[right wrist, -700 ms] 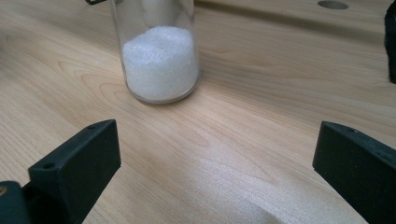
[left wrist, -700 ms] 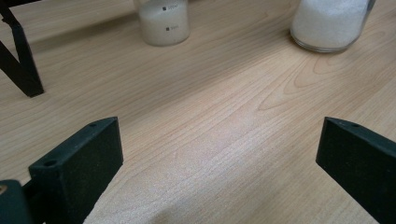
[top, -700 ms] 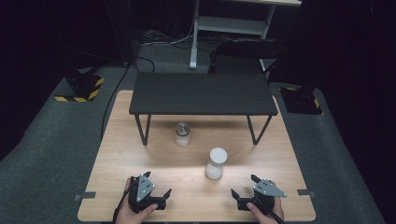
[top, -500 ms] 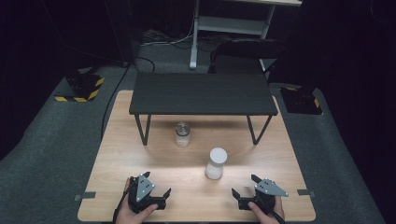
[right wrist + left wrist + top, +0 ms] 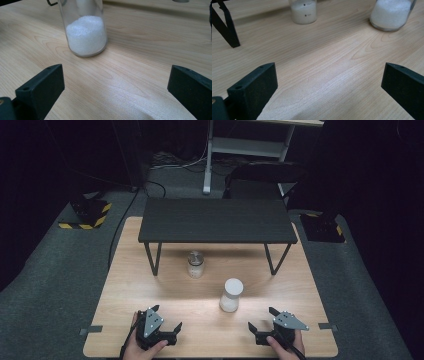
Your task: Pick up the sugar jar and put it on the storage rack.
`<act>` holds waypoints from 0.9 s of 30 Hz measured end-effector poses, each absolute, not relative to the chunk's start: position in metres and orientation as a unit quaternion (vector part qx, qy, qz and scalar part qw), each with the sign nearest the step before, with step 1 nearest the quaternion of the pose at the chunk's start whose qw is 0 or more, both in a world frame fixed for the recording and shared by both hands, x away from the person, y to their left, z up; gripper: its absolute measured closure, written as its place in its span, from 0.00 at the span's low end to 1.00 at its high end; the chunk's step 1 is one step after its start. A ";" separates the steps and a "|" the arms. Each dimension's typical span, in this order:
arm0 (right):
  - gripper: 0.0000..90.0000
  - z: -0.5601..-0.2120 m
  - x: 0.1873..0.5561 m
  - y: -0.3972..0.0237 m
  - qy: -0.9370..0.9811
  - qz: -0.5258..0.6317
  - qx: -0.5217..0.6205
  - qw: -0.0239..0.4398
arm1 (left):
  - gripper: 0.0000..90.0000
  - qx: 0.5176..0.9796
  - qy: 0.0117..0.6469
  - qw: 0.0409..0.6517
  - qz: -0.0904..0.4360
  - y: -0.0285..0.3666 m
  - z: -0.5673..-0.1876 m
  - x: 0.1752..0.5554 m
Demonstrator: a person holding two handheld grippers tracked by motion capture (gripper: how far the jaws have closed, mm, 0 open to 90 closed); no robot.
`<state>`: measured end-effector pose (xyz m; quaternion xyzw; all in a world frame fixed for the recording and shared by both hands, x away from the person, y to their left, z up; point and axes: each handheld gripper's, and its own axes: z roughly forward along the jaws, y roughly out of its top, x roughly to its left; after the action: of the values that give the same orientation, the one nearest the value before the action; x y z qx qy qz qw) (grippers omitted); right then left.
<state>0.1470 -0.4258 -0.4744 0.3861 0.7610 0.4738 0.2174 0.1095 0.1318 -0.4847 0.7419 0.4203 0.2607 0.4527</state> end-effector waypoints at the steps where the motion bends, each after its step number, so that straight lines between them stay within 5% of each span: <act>1: 0.01 -0.474 0.147 -0.426 0.761 0.474 0.387 0.218 | 0.01 0.741 0.421 0.454 0.260 0.132 -0.485 0.109; 27: 0.01 -0.473 0.146 -0.424 0.762 0.468 0.391 0.220 | 0.00 0.721 0.429 0.471 0.273 0.125 -0.480 0.118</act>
<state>0.1463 -0.4243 -0.4730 0.3912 0.7617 0.4676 0.2196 0.1180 0.1251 -0.4799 0.7210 0.4290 0.2730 0.4708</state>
